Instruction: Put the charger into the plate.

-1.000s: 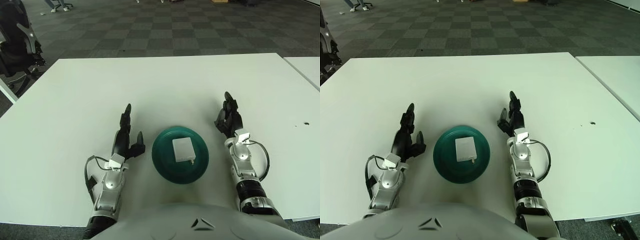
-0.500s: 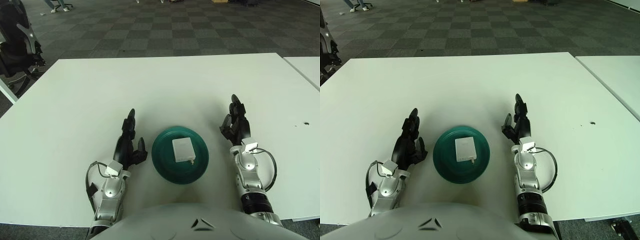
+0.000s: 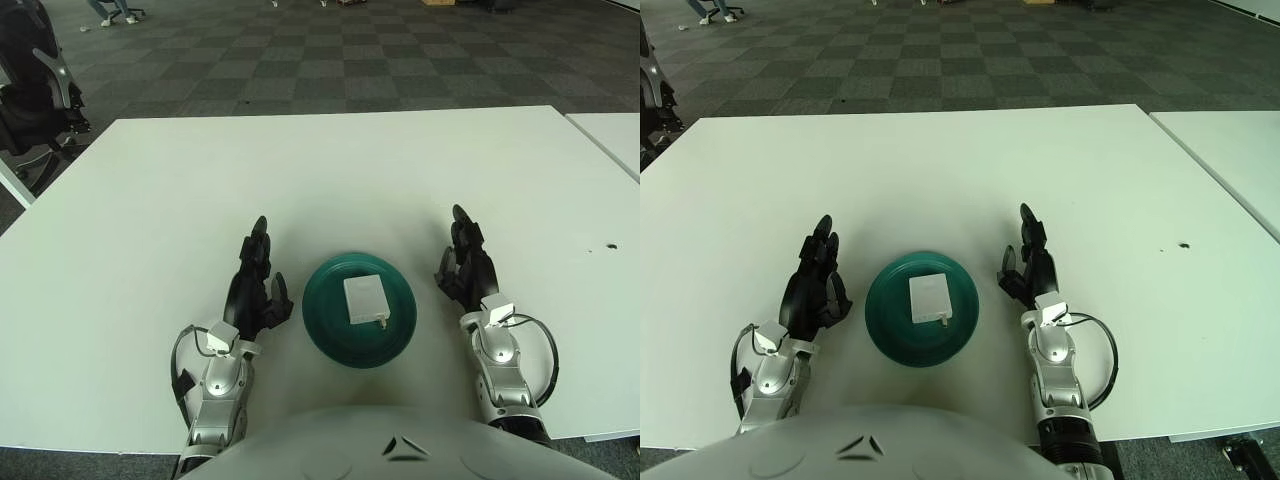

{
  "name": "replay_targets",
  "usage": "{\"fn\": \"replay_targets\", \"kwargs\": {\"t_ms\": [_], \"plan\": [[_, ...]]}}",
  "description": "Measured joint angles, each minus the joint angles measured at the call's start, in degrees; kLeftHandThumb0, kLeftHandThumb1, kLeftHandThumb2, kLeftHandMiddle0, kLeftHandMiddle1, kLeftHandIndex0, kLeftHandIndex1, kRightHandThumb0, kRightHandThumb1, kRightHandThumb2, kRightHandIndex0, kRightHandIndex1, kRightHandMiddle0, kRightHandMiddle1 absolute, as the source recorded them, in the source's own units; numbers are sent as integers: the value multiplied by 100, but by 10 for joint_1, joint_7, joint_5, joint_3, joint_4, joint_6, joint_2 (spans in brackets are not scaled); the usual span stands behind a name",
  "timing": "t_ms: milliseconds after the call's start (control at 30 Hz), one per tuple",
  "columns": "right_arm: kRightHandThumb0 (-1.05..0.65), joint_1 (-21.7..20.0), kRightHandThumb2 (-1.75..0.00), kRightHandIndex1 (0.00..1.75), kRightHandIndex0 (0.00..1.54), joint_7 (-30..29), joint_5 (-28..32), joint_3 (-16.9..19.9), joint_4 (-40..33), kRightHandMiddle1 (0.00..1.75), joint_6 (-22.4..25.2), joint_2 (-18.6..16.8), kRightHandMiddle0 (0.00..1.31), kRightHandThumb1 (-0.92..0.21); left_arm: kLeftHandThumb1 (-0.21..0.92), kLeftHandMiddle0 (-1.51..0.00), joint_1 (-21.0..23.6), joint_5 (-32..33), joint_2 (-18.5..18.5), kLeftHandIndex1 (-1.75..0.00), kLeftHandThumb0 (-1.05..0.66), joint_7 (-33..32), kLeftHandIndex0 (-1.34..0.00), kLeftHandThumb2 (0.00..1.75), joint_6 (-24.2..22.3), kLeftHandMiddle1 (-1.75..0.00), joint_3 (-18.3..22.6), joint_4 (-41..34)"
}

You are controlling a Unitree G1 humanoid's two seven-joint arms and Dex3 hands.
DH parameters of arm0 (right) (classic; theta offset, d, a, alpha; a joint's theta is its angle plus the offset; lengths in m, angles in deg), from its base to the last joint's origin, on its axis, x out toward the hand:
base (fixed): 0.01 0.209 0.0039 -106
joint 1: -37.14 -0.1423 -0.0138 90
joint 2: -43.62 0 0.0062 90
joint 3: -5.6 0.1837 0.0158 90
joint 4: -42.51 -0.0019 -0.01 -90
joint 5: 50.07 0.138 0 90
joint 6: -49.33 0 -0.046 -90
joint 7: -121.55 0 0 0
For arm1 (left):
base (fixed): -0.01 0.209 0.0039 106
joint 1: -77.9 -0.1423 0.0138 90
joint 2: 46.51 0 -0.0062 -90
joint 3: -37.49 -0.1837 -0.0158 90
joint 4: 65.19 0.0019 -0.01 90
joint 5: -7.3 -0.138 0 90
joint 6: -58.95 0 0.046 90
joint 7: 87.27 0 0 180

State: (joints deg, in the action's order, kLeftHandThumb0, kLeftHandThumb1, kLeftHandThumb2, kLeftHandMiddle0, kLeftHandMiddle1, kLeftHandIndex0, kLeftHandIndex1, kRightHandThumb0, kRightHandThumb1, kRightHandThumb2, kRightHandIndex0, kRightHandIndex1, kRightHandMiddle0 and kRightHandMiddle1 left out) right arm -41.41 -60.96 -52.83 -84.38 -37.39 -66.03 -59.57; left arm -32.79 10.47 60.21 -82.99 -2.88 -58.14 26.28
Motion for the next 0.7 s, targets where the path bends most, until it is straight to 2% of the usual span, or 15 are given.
{"fn": "replay_targets", "kwargs": {"t_ms": [233, 700], "plan": [[-76, 0, -89, 0, 0, 2, -7, -3, 0, 13, 5, 6, 0, -92, 92, -8, -1, -26, 8, -24, -98, -14, 0, 102, 0, 0, 1, 1], [-81, 3, -84, 0, 0, 30, -23, -17, -9, 3, 49, 28, 0, -92, 92, -6, -1, -30, 19, -21, -97, -22, 0, 102, -1, 0, 8, 16]]}}
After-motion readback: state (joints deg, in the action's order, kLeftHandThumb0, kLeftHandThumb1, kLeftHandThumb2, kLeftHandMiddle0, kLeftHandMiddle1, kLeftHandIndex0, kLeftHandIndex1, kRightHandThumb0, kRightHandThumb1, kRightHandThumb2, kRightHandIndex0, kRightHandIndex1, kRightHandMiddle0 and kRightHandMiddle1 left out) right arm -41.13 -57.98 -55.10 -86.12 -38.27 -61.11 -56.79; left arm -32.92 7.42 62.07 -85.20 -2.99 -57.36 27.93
